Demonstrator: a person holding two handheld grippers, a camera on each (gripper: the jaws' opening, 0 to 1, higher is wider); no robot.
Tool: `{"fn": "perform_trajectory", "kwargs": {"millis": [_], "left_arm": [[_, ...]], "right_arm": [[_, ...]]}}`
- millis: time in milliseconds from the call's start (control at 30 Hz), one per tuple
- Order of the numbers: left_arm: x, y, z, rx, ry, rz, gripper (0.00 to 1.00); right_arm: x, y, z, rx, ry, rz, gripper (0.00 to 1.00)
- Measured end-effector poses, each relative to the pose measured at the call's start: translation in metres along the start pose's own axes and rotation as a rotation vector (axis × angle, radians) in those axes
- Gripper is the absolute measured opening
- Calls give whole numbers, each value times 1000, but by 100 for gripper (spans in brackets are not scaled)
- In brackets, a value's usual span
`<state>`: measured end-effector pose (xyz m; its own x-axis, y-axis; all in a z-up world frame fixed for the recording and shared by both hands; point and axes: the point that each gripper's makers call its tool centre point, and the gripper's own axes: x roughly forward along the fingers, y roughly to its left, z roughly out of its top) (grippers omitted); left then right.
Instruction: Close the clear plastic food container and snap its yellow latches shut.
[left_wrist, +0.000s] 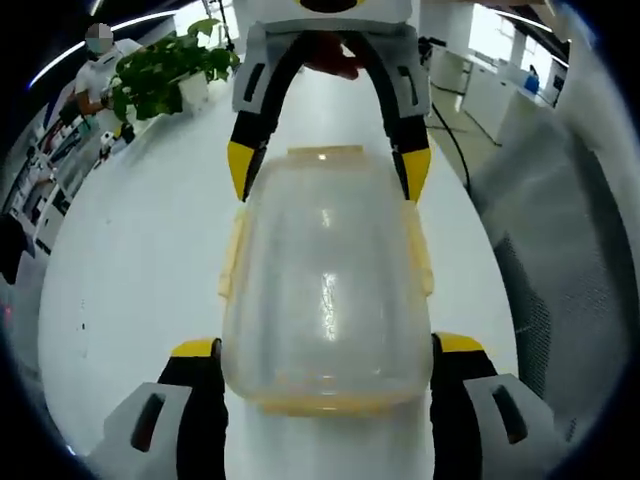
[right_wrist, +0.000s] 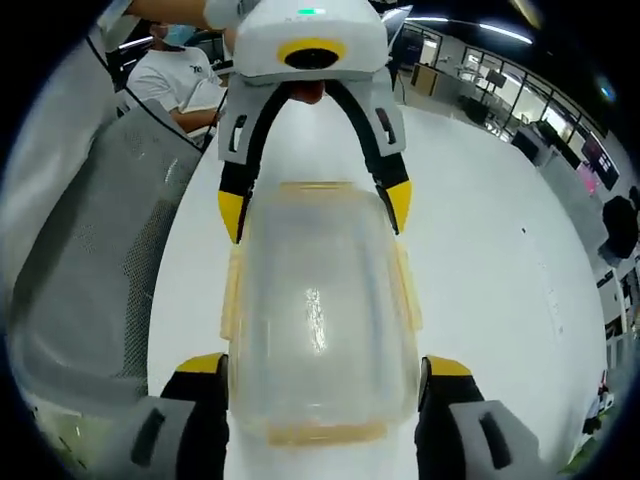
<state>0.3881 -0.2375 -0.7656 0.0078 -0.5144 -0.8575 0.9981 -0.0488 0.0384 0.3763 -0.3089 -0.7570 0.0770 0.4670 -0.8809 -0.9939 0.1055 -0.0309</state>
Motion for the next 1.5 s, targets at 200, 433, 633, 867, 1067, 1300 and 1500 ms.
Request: {"fn": "perform_trajectory", "kwargs": {"millis": [200,433,633,867,1067,1300,1500], "left_arm": [[-4,-2,-4,5,-15,0,82],[-13,-3,-20,2,4,5,82],[-28,-4,-47,-10,22,15,82],[-49,-4,-82,-32,44,28,82],[-63,-7,-107,-46,73,36,82],[-72,-7,-124,-54,81,39,82],[-72,5,-126,-44,95,30,82]], "right_arm": [[1,2,4,-2,-7,-3,76],[10,4,21,-9,-5,-1,76],[25,5,48,-22,-10,4,76],[44,6,83,-45,-13,11,76],[58,9,109,-66,-11,22,76],[67,9,124,-80,6,29,76],[69,-2,126,-74,6,33,76]]}}
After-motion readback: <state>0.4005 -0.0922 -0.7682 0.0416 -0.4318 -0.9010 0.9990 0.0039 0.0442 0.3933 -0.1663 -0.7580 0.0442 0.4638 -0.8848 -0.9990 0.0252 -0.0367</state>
